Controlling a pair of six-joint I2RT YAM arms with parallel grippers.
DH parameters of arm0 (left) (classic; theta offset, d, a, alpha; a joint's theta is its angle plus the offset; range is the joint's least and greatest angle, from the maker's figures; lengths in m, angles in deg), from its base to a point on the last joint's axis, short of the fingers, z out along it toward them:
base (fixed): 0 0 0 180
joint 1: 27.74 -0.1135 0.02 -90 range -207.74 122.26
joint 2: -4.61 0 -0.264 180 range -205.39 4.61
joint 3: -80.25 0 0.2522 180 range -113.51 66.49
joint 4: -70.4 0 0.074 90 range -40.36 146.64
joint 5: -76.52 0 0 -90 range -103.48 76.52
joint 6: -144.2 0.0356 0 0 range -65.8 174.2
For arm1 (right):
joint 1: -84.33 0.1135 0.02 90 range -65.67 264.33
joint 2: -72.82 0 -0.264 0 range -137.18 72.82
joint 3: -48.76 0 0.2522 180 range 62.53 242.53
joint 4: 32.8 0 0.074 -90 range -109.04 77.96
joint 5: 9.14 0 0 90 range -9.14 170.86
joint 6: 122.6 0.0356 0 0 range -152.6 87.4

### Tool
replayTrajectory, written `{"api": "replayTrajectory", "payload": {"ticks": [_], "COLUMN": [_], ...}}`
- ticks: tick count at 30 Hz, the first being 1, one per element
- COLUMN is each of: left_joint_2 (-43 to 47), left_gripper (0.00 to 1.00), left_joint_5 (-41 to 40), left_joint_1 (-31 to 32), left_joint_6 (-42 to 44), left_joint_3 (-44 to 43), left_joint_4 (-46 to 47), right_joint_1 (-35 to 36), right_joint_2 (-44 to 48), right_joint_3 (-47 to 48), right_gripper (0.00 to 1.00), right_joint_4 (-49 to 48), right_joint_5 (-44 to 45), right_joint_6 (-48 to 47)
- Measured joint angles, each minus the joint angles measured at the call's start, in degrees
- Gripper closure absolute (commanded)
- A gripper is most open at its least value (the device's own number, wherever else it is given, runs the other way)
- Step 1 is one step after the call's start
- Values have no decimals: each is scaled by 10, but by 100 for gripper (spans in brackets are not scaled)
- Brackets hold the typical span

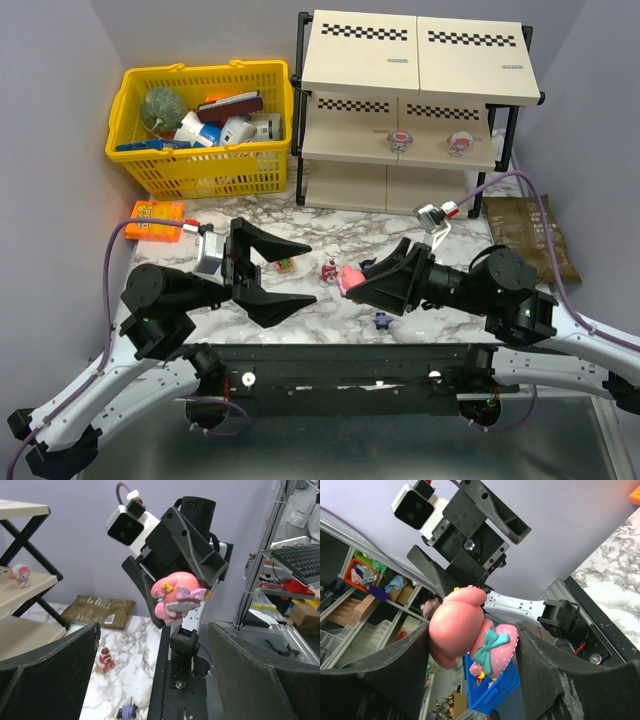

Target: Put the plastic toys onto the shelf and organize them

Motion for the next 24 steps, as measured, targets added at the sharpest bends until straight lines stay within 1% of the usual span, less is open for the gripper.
{"api": "replayTrajectory", "payload": {"ticks": [3, 5, 8, 17, 20, 24], "left_joint_2": [-33, -54, -77, -88, -90, -106], "left_gripper": [6, 11, 14, 14, 14, 17], "left_joint_5": [10, 10, 2, -69, -90, -127], "left_joint_1": [4, 11, 31, 114, 143, 177], "left_joint_6": [-1, -1, 3, 46, 66, 90], "left_joint_3": [-8, -12, -17, -17, -17, -17], "left_joint_4": [37, 52, 64, 62, 62, 63], "right_joint_1": [0, 0, 0, 0, 0, 0], "right_joint_2": [-1, -1, -1, 9, 8, 3], "right_joint_3": [0, 0, 2, 2, 4, 9], "right_gripper": [43, 43, 43, 43, 43, 43], "right_joint_4": [0, 0, 0, 5, 8, 10], "right_joint_5": [0, 0, 4, 57, 63, 64], "right_joint_6": [5, 7, 7, 7, 7, 7]}}
